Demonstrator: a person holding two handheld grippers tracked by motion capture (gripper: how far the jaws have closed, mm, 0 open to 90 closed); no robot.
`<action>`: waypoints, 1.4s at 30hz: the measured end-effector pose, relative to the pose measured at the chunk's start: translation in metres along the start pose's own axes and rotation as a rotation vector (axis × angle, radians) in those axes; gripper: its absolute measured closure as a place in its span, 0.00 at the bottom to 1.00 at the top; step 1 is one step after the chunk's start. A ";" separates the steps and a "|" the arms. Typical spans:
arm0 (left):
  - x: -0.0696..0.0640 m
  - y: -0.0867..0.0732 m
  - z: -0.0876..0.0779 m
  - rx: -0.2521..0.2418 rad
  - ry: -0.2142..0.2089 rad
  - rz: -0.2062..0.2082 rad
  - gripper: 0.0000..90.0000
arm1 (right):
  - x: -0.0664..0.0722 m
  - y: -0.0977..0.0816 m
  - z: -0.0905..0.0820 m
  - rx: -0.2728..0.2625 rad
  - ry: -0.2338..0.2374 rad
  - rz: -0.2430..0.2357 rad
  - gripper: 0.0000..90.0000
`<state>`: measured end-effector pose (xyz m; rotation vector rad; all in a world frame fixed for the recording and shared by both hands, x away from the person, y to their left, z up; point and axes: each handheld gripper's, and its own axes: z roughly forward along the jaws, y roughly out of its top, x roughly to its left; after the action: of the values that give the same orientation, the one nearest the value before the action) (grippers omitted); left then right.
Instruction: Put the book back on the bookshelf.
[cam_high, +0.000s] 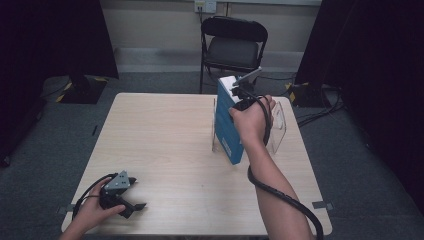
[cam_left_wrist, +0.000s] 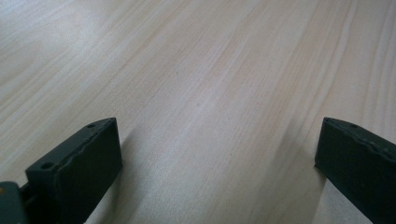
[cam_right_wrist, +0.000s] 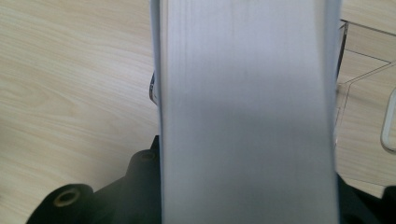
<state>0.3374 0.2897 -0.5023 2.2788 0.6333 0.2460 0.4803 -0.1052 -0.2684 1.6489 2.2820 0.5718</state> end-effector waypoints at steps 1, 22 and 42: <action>0.000 0.000 0.000 0.000 0.000 0.000 0.00 | 0.000 0.000 0.001 -0.005 -0.004 -0.005 0.69; 0.000 0.000 0.000 0.000 -0.001 -0.002 0.00 | -0.001 0.008 0.020 -0.019 -0.011 0.028 0.69; 0.000 0.000 0.000 -0.001 -0.001 0.000 0.00 | 0.001 0.014 0.036 -0.054 -0.029 0.028 0.69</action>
<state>0.3374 0.2897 -0.5024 2.2782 0.6325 0.2457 0.5076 -0.0945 -0.2938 1.6547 2.2070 0.6066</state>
